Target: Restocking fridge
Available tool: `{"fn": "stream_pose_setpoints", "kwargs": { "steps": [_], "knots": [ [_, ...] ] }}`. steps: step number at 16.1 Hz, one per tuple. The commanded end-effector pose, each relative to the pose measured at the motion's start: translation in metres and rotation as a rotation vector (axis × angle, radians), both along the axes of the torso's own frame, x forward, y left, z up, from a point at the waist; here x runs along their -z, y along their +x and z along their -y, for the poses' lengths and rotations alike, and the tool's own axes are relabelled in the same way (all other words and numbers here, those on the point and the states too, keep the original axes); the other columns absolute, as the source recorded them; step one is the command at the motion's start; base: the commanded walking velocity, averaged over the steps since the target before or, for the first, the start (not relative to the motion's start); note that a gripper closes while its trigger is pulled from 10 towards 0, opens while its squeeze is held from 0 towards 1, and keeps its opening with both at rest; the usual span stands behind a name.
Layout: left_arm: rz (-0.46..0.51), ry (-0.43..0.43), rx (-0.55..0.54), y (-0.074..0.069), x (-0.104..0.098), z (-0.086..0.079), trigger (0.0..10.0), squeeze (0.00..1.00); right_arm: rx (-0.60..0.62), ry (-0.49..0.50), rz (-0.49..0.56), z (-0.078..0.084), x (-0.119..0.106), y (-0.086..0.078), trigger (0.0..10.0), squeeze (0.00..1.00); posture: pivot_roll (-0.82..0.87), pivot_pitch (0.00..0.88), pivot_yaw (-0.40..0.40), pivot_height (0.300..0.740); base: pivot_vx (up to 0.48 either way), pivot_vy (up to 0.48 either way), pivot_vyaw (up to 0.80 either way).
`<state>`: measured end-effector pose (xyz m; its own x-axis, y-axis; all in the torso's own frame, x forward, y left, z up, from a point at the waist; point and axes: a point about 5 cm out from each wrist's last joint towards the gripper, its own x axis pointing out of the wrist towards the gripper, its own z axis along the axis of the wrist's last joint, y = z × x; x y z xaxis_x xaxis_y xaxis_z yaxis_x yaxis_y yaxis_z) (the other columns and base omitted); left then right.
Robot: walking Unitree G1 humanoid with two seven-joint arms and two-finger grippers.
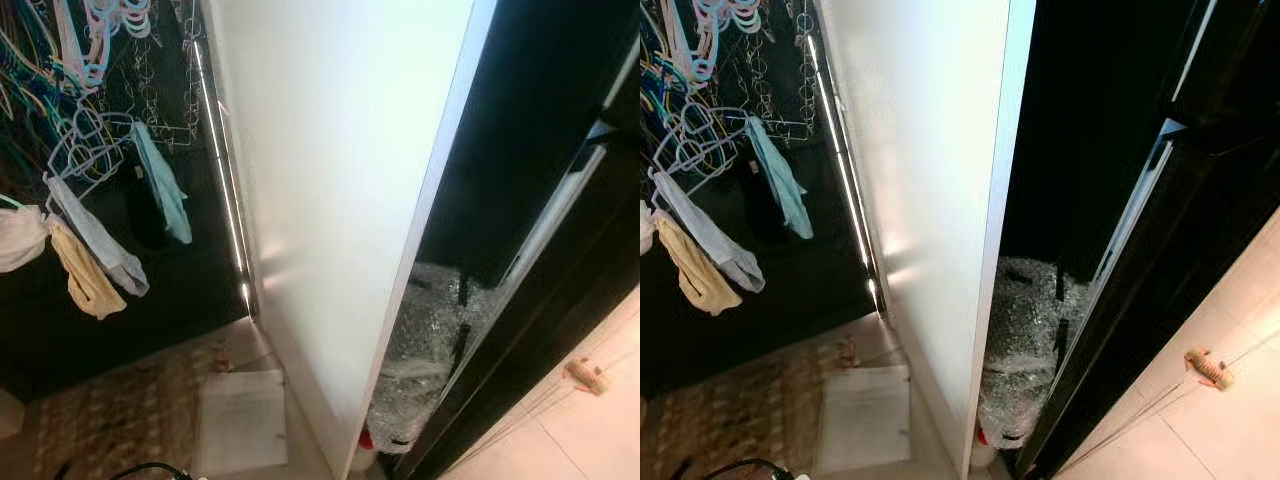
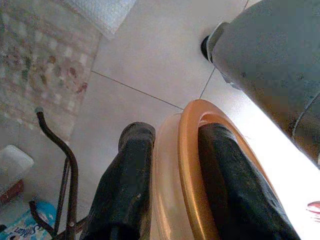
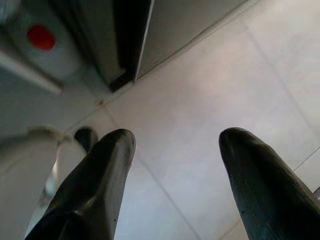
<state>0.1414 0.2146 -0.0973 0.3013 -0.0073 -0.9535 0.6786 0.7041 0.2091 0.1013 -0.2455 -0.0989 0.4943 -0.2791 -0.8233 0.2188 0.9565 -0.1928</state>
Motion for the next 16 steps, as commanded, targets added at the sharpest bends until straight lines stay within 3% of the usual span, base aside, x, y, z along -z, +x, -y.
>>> {"fn": "stream_pose_setpoints", "kwargs": {
  "steps": [1, 2, 4, 7, 12, 16],
  "knots": [
    [0.007, 0.005, 0.024, 0.004, -0.002, -0.001, 10.0, 0.00, 0.019, -0.017, 0.031, 0.001, -0.002, 0.002, 10.0, 0.00, -0.12, 0.000, -0.017, 0.723, 0.000, 0.000, 0.00],
    [0.008, 0.002, 0.022, 0.004, -0.002, -0.001, 10.0, 0.00, 0.043, -0.009, 0.054, 0.002, -0.003, 0.003, 10.0, 0.00, -0.12, 0.000, -0.016, 0.723, 0.000, 0.000, 0.00],
    [0.009, 0.001, 0.020, 0.005, -0.002, -0.001, 10.0, 0.00, -0.014, -0.113, 0.393, -0.018, -0.027, 0.038, 10.0, 0.00, -0.12, 0.000, -0.012, 0.723, 0.000, 0.000, 0.00],
    [0.005, 0.004, 0.020, 0.005, -0.003, -0.003, 10.0, 0.00, 0.014, -0.171, 0.571, -0.016, -0.047, 0.048, 10.0, 0.00, -0.14, 0.000, -0.011, 0.723, 0.000, 0.000, 0.00],
    [0.005, 0.001, 0.021, 0.006, -0.003, -0.002, 10.0, 0.00, 0.048, -0.281, 0.655, -0.014, -0.061, 0.037, 10.0, 0.00, -0.15, 0.000, -0.011, 0.723, 0.000, 0.000, 0.00],
    [0.006, 0.000, 0.026, 0.007, -0.003, -0.002, 10.0, 0.00, 0.018, -0.279, 0.762, -0.018, -0.077, 0.042, 10.0, 0.00, -0.16, 0.000, 0.000, 0.723, 0.000, 0.000, 0.00]
  ]
}}
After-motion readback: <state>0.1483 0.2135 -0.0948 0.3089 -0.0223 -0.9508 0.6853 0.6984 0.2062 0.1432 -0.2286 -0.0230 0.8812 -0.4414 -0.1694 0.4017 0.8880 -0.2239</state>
